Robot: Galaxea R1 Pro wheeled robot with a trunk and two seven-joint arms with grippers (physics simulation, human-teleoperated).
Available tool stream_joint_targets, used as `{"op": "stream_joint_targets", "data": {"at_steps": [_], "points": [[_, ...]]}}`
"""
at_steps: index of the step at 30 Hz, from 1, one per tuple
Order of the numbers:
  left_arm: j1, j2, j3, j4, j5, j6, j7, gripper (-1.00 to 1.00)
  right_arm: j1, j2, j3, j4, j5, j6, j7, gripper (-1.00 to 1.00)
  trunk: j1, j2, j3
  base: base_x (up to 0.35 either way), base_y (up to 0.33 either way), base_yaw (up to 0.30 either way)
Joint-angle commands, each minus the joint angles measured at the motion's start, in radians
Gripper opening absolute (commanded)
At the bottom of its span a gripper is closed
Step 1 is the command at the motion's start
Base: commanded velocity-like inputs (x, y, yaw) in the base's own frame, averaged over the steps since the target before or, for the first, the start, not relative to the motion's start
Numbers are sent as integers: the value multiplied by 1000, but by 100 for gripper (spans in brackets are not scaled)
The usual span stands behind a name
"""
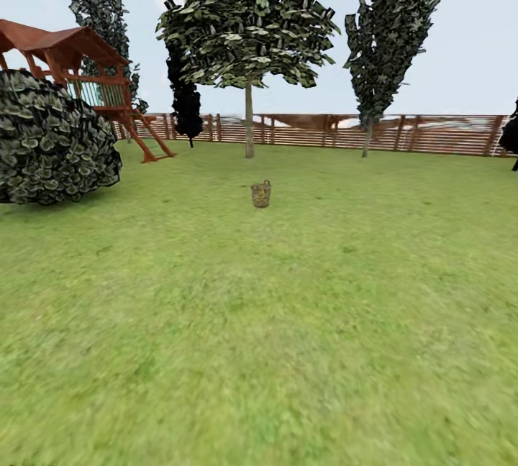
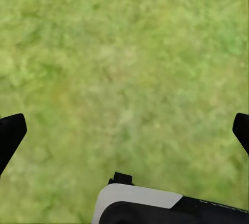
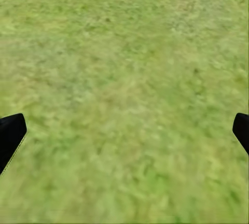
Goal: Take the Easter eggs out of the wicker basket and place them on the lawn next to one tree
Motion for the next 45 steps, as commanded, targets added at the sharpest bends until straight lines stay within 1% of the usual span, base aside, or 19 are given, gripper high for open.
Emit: {"op": "stream_joint_targets", "data": {"at_steps": [1, 5, 11, 45], "points": [[-1, 0, 2, 1, -1, -3, 1, 100, 0, -5, -7, 0, 4, -3, 1, 100, 1, -1, -1, 332, 0, 280], [-1, 0, 2, 1, -1, -4, 1, 100, 0, -15, -7, 0, 4, -3, 1, 100, 1, -1, -1, 332, 0, 249], [-1, -1, 2, 1, -1, -2, 1, 100, 0, -17, -6, 1, 4, -3, 1, 100, 1, -1, -1, 333, 0, 121], [-1, -2, 1, 1, -2, -2, 1, 100, 0, -15, -4, 5, 6, -12, 3, 100, 1, -1, -1, 333, 0, 3]]}}
